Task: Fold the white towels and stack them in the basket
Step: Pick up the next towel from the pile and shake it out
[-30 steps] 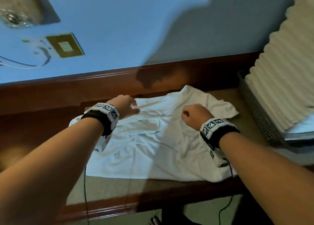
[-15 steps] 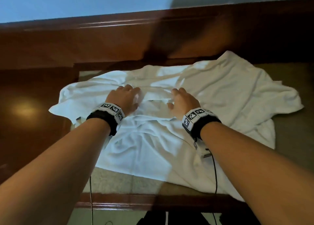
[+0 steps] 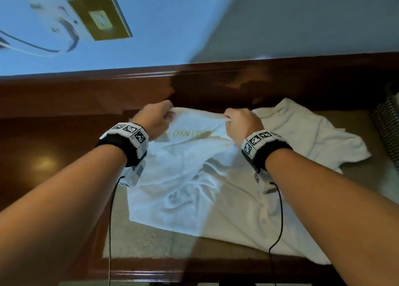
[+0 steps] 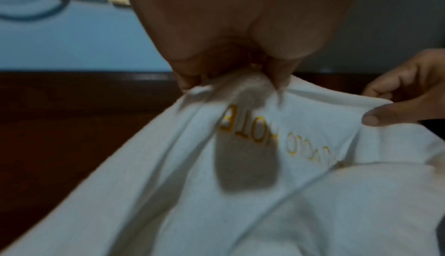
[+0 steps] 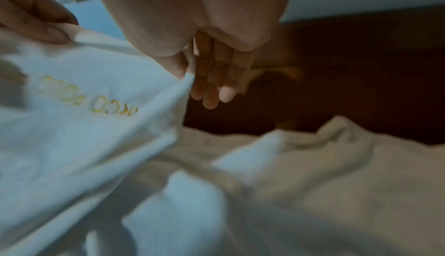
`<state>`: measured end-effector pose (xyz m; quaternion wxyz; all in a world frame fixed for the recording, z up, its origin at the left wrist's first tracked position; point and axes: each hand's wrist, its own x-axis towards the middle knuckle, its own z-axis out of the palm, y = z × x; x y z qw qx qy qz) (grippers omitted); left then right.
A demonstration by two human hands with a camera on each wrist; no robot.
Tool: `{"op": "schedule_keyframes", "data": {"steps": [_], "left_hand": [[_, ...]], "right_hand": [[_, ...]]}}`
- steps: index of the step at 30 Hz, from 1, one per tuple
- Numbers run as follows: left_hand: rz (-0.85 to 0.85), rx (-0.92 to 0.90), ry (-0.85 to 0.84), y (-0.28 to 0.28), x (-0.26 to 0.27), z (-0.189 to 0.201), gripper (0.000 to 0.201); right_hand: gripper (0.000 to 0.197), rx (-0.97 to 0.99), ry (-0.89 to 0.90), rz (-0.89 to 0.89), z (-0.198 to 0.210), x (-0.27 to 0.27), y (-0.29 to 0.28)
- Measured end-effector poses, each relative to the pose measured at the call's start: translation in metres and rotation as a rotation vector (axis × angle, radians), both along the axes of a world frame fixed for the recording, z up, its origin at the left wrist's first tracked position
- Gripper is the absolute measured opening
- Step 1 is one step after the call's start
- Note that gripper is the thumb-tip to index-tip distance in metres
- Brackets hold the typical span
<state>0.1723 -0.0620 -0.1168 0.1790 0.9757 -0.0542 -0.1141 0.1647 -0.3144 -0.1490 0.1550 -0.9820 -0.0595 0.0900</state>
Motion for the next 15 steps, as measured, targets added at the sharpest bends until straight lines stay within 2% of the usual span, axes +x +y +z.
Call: {"op": "schedule_keyframes", "data": {"steps": [3, 7, 11, 15], "left_hand": [[-0.061, 0.056, -0.113, 0.027, -0.021, 0.058, 0.020], [-0.106, 0.145, -0.301, 0.077, -0.060, 0.128, 0.024], [-0.099, 0.134, -0.413, 0.158, -0.110, 0.185, 0.032], [-0.119, 0.105, -0.498, 0.250, -0.162, 0.228, 0.029]], "right_hand": [[0.017, -0.036, -0.078, -0.014, 0.047, -0.008, 0.023], [0.017, -0.073, -0.198, -0.070, 0.104, -0.038, 0.060], [0.016, -0.044, -0.273, -0.176, 0.146, -0.085, 0.103], [0.016, -0.014, -0.333, -0.208, 0.182, -0.133, 0.159]]}}
